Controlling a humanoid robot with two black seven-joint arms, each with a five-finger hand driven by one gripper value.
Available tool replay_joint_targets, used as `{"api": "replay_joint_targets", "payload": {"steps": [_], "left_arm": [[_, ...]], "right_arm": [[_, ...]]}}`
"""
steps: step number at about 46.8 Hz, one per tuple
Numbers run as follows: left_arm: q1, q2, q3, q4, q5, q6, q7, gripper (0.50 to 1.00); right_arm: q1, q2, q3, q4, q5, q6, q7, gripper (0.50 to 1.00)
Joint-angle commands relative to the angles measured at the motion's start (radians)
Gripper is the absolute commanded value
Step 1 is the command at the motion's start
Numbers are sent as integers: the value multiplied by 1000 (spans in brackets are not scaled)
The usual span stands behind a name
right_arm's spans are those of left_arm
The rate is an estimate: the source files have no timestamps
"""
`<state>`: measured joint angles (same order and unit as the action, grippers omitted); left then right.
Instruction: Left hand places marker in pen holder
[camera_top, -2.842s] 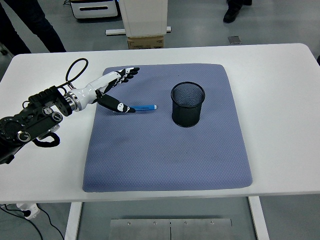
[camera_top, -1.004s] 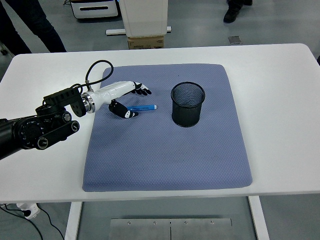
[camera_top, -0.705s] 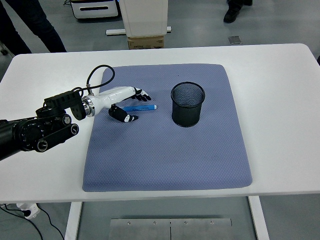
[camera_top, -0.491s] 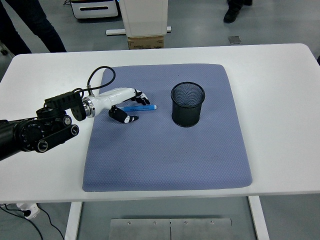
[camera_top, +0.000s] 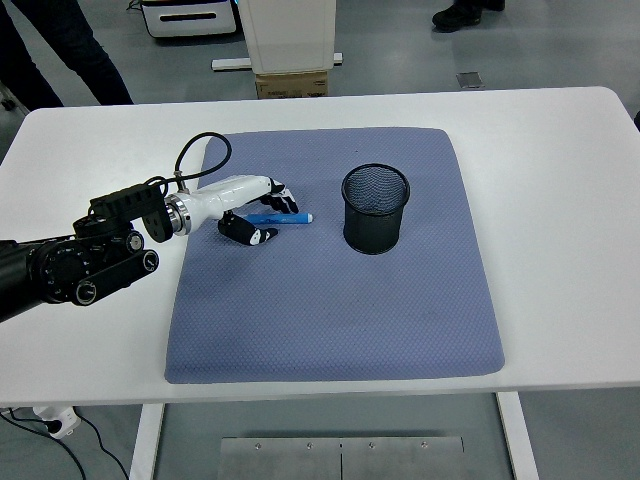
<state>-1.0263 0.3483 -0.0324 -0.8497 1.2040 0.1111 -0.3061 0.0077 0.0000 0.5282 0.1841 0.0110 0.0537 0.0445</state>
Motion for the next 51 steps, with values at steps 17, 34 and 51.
{"api": "replay_joint_targets", "payload": {"steps": [17, 34, 51], "left_arm": [[0, 1, 2, 1, 0, -2, -2, 543], [-11, 3, 2, 0, -14, -10, -2, 500], [-29, 11, -1, 0, -106, -10, 4, 500]], "right_arm": [[0, 0, -1, 0, 0, 0, 0, 1000], [0, 0, -1, 0, 0, 0, 0, 1000], [0, 0, -1, 0, 1, 0, 0, 1000]]}}
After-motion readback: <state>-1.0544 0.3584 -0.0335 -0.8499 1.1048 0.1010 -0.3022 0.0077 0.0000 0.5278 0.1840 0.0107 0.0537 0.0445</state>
